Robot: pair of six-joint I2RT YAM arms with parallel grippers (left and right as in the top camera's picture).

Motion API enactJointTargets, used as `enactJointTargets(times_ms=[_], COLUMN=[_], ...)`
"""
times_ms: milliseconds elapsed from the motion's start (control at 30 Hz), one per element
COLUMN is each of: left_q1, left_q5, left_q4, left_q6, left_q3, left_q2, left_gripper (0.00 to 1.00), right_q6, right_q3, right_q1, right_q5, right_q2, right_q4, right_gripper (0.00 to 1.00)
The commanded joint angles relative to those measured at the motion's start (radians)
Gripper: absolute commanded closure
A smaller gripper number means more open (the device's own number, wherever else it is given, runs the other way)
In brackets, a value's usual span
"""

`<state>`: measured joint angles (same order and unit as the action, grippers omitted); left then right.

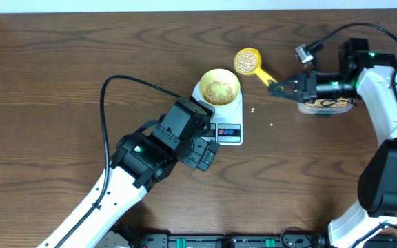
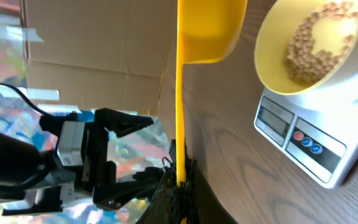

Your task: Scoop item into bowl and weigh 50g on scale

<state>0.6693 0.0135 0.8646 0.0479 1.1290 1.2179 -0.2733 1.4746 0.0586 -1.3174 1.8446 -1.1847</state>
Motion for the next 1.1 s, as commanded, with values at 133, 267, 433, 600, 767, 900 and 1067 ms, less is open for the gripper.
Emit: enactJointTargets(times_ms=[133,267,433,600,767,900,1067], left_q1=[-0.003,-0.003,-0.003,-0.003,-0.003,-0.003,-0.003], left_q5=[-0.002,-0.002,-0.002,-0.002,-0.002,-0.002,-0.002], left_q4=[0.002,0.002,0.002,0.002,0.002,0.002,0.002], left_q6=[-0.009,-0.009,-0.009,-0.009,-0.009,-0.009,-0.009], left_q3=[0.023,0.023,0.023,0.023,0.023,0.023,0.023], left_q2=[0.000,0.000,0.000,0.000,0.000,0.000,0.000], left_gripper=[0.01,0.01,0.01,0.01,0.01,0.01,0.01], right_q6=[0.153,0.187,0.233,0.236,0.236,0.236,0.236], right_q3=[0.016,0.016,0.016,0.016,0.016,0.016,0.016], right_q1=[-0.076,-0.109,-0.142,-0.166,-0.190,-0.213,-0.253], right_q5=[0.003,0.026,0.105,0.171,0.254,0.306,0.372], right_q2=[0.006,0.006,0.006,0.006,0.006,0.006,0.006], right_q4=[0.111,0.162,0.190,0.191,0.190,0.192,0.229], right_gripper=[0.99,0.99,0.99,0.99,0.99,0.99,0.99])
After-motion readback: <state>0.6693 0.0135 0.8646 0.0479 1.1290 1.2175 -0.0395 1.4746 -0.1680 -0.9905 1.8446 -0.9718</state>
